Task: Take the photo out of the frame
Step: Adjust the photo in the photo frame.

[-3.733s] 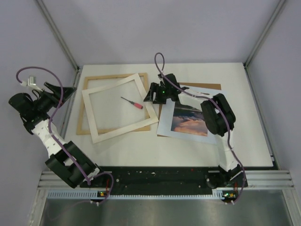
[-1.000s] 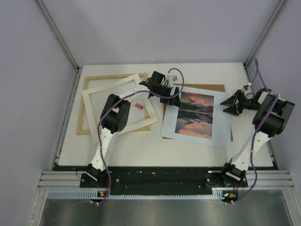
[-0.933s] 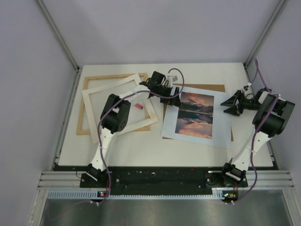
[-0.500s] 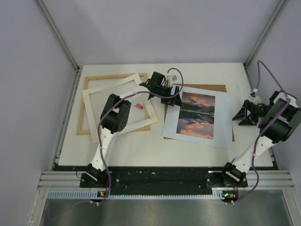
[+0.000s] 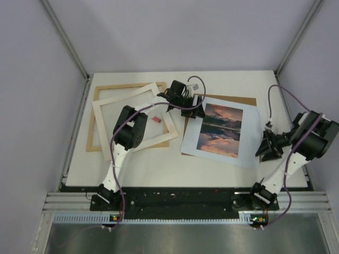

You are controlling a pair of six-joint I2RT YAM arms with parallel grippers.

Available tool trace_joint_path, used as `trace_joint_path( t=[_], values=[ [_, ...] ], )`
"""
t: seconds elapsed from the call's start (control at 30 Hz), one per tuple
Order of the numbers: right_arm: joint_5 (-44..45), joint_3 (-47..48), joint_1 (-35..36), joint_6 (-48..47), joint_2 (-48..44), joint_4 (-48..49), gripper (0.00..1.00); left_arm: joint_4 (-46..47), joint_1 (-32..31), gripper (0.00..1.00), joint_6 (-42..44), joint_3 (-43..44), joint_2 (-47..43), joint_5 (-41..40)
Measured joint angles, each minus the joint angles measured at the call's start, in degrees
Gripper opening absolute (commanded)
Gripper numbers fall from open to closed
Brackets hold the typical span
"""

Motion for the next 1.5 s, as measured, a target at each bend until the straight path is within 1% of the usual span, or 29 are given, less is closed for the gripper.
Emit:
trace_joint_path(
  t=[0.17,0.53,0.6,0.67,0.8,0.9,1.03,1.23,1.33,1.37,1.5],
  values=[
    [2.82,-1.84,2.43,0.5,0.0,-1.33,0.72,0.07,0.0,0.98,-0.59,0.07,-0.11,-0.85],
    [11.69,-1.81,1.2,-0.26,-1.33,-1.84,0.71,0.35,0.15,0.98,-2.51,0.04,-0.11,-1.38],
    [11.96,-1.81,1.22,-0.44,-1.33,-1.84,0.69,0.37,0.2,0.98,-2.71,0.07,-0.11,-1.42],
    [11.91,-1.77,1.33,0.2,-1.29,-1.6,0.7,0.42,0.2,0.99,-2.97,0.04,-0.11,-1.44],
    [10.34,0.72,1.62,5.84,-0.61,0.13,0.71,0.5,0.2,0.98,-3.21,0.04,-0.11,-1.53],
    [8.9,5.4,1.62,13.16,-0.26,4.11,0.71,0.74,0.2,0.98,-3.43,-0.07,-0.11,-1.57],
    [7.13,10.71,1.92,23.52,-0.24,13.33,0.72,0.83,0.24,0.99,-3.8,-0.13,-0.11,-1.57],
    [6.6,13.46,3.37,36.44,-0.13,28.89,0.73,1.2,0.28,0.98,-3.96,-0.33,-0.11,-1.25],
    [7.19,16.72,5.22,40.41,1.9,33.62,0.73,1.38,0.35,0.98,-3.96,-0.44,-0.11,-0.87],
    [7.45,18.88,6.05,41.4,3.39,34.53,0.7,1.42,0.39,0.98,-3.93,-0.44,-0.11,-0.63],
    [8.74,26.75,9.49,44.17,8.61,38.42,0.68,1.38,0.57,0.98,-3.61,-0.46,-0.11,0.39]
  ],
)
